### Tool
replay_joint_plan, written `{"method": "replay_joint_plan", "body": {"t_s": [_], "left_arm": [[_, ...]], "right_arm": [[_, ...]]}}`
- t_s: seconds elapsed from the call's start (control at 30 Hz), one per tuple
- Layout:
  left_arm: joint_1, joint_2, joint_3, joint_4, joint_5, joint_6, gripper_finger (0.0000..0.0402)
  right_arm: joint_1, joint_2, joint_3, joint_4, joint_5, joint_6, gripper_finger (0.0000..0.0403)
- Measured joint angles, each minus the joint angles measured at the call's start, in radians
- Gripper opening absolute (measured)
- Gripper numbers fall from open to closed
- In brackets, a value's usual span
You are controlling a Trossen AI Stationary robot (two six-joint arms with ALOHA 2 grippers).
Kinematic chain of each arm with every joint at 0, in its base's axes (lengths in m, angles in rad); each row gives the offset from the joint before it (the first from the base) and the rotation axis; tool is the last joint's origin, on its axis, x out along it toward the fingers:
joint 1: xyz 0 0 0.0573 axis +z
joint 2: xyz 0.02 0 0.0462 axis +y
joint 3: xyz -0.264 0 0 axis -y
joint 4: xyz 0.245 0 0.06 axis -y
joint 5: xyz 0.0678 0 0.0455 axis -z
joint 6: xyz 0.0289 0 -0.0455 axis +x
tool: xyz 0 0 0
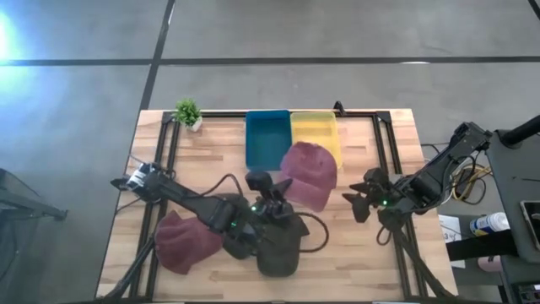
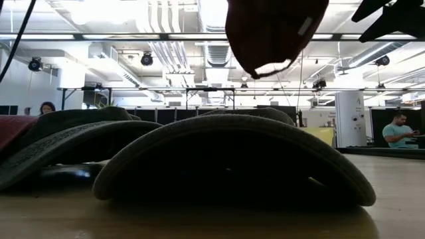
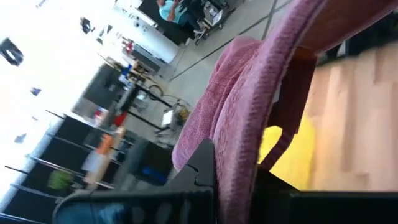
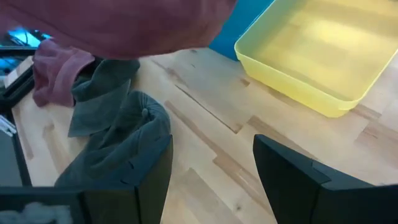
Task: Pick & Place hat
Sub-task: Put the right red cap into the yellow bin
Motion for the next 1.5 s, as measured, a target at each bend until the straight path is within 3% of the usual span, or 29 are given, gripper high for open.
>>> {"method": "replay_joint_plan", "body": {"t_s": [0.27,0.43,0.53,0.67,0.73,0.87,0.97,1.07,1.3,1.5], "left_arm": [[-0.019,0.038,-0.001,0.021,0.031,0.475,0.0005],[-0.021,0.042,-0.001,0.150,0.042,0.695,0.0005],[-0.020,0.042,-0.001,0.207,0.082,0.760,0.0005],[-0.018,0.042,-0.001,0.244,0.090,0.732,0.0005],[-0.016,0.043,-0.001,0.288,0.083,0.605,0.0005],[-0.009,0.042,-0.001,0.329,0.023,0.149,0.0005],[-0.008,0.041,-0.001,0.251,-0.044,-0.160,0.0005],[-0.009,0.038,-0.001,0.104,-0.039,-0.531,0.0005],[-0.005,0.040,-0.001,-0.280,0.114,-1.368,0.0005],[0.008,0.043,-0.058,-0.366,0.385,-1.681,0.0005]], "right_arm": [[-0.042,-0.122,0.000,-0.088,0.079,0.051,0.0219],[-0.101,-0.218,-0.014,-0.086,0.038,0.055,0.0219],[-0.123,-0.260,-0.036,-0.072,0.033,0.055,0.0219],[-0.136,-0.298,-0.090,-0.024,-0.004,0.056,0.0219],[-0.136,-0.301,-0.134,0.024,-0.052,0.058,0.0219],[-0.133,-0.276,-0.218,0.151,-0.133,0.037,0.0219],[-0.132,-0.245,-0.256,0.219,-0.188,-0.003,0.0219],[-0.130,-0.215,-0.269,0.240,-0.225,-0.036,0.0219],[-0.131,-0.179,-0.266,0.239,-0.226,-0.085,0.0219],[-0.131,-0.171,-0.278,0.238,-0.190,-0.122,0.0219]]}}
